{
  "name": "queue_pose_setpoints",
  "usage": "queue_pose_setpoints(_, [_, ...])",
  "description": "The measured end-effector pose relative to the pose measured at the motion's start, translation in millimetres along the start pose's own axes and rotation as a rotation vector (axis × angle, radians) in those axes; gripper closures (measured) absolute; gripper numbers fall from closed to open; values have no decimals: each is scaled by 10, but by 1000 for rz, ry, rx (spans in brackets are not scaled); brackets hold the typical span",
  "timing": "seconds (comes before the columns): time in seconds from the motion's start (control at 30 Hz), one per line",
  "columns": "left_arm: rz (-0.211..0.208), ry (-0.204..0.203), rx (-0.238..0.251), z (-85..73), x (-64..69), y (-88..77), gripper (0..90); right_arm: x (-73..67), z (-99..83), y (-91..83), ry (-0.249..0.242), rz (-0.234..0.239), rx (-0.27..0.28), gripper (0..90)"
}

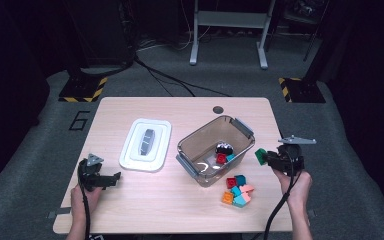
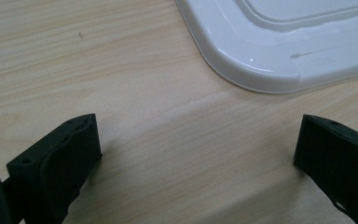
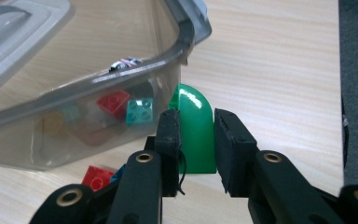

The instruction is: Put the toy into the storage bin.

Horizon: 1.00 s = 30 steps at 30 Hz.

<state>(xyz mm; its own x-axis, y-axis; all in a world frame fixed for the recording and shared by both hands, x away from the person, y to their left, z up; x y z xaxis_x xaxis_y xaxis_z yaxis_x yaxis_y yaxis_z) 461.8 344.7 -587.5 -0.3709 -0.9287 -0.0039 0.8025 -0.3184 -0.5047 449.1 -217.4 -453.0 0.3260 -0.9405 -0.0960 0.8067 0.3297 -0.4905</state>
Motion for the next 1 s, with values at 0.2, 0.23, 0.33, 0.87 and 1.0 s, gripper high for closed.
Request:
queue_pose_setpoints(0.2, [0, 0, 0, 0, 0, 0, 3, -28, 144, -19, -18, -6, 14, 724])
queue_pose_setpoints(0.23, [0, 0, 0, 0, 0, 0, 3, -33, 160, -19, -21, -8, 14, 725])
queue_pose_setpoints(0.33, [1, 0, 0, 0, -1, 0, 2, -55, 213, -22, -26, -13, 15, 725])
queue_pose_setpoints(0.87, [0, 1, 0, 0, -1, 0, 3, -262, 592, 86, -82, 10, 35, 724])
queue_pose_setpoints(1.0, [0, 0, 0, 0, 0, 0, 3, -339, 651, 189, -91, 19, 30, 724])
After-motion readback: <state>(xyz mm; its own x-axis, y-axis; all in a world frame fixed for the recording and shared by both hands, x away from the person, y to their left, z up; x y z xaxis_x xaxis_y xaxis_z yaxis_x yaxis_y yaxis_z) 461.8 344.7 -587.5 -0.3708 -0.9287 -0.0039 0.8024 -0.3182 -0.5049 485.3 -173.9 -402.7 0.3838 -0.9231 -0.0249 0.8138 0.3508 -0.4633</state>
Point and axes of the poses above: each handheld gripper's, and its own axes: y roughly forward along the jaws, z roughly out of its top, x roughly to its right, the point moved 8 cm from there along y, roughly forward along the jaws, and after that the axes turned 13 degrees about x, right-handed, at the moved point
